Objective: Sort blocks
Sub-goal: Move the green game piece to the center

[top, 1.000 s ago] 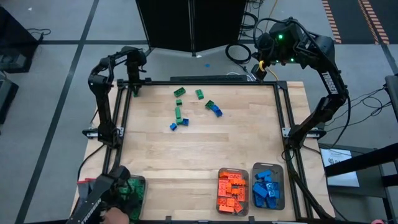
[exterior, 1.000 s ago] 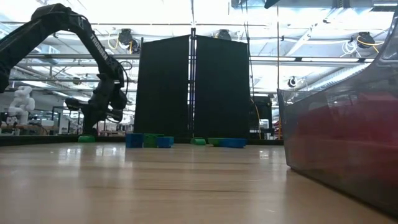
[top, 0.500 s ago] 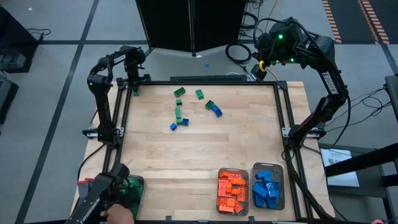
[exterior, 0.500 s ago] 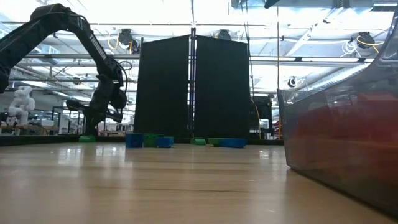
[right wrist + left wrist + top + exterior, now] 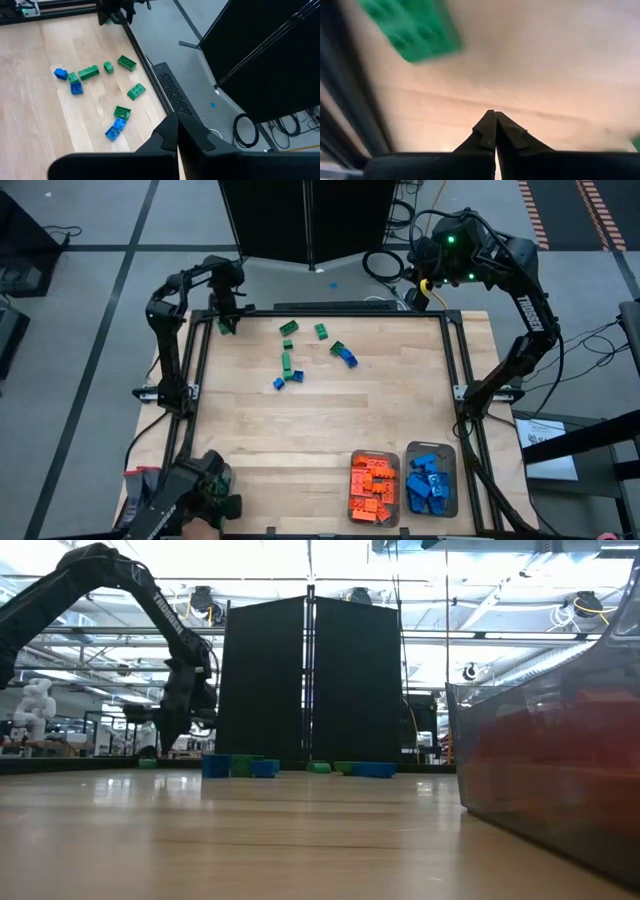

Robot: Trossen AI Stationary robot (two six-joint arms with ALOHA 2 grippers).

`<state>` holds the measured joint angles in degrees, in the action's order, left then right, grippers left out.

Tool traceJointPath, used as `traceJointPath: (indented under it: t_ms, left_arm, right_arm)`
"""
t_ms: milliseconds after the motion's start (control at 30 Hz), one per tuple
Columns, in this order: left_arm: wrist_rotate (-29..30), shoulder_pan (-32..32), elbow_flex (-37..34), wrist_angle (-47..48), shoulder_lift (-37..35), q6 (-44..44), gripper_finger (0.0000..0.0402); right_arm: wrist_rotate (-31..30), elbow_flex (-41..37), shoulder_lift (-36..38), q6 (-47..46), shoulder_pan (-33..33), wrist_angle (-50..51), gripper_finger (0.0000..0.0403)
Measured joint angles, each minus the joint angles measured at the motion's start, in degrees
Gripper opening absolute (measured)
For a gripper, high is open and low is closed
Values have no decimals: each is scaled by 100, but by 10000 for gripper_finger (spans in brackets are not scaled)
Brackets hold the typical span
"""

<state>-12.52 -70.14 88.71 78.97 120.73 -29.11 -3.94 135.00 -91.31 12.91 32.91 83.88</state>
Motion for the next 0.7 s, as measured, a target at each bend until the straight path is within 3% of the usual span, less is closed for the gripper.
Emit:
traceJointPath:
  t_ms: [100, 200, 267, 500, 700]
  left_arm:
    - [-28, 255, 64, 19, -10, 230, 0]
    - [864, 407, 172, 71, -155, -88, 0]
    - [1157, 280, 214, 79, -188, -343, 0]
    - [1180, -233, 127, 118, -170, -519, 0]
    - [1811, -388, 94, -145, -172, -661, 0]
  right_arm:
    - [0, 0, 0, 1, 2, 0, 0]
    - [0, 0, 0, 12, 2, 2, 0]
    - [1, 0, 0, 23, 2, 4, 0]
    - [2, 0, 0, 26, 2, 53, 0]
    - [0, 0, 0, 172, 2, -27, 0]
